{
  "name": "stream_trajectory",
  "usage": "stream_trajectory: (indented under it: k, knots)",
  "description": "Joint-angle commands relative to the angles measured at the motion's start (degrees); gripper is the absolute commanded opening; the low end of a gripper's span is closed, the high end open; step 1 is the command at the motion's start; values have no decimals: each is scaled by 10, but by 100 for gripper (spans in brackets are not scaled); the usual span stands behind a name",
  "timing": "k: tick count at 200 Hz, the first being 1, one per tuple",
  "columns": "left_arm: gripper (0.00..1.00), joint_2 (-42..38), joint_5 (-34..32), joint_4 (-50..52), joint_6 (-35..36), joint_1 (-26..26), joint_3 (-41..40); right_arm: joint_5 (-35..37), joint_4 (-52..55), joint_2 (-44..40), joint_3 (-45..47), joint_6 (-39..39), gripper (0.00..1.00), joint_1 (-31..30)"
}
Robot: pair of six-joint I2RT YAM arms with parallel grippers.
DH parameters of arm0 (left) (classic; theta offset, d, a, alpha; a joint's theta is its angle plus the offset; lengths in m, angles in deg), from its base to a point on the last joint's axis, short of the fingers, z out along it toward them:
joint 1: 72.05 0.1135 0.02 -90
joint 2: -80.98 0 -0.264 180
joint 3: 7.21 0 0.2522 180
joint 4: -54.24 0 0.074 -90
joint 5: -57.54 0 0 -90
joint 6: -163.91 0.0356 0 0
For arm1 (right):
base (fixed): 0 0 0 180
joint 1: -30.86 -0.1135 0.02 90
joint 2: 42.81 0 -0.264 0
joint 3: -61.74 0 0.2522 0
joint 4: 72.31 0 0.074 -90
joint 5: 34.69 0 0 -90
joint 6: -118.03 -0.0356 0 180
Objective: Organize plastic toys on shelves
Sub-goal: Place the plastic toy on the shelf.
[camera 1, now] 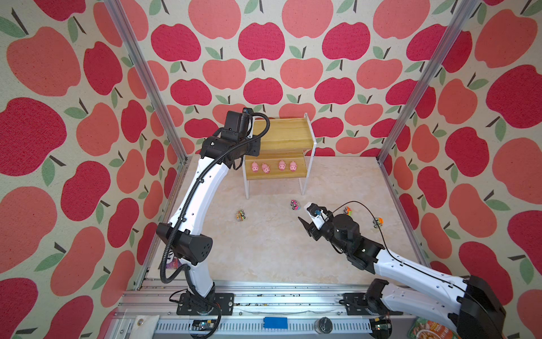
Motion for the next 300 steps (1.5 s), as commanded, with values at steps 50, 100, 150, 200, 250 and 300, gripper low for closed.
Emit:
stream_trajectory:
  k: [50,100,150,200,250,300]
  knots:
    - [27,95,-27,86,-26,15,159,4,12,-14,-19,24,64,-5]
    - [29,112,-40,94,-48,15,174,3,10,-21,-14,24,64,-6]
    - [32,119,-51,95,-54,15,174,2,7,-27,-8,21,64,-6]
    - [39,127,-56,92,-52,15,181,-1,7,-27,-8,20,64,-6]
    - [62,144,-57,92,-39,15,241,0,8,-25,-11,21,65,-6]
    - [92,89,-28,49,-25,12,210,-8,24,-1,-27,18,69,-5]
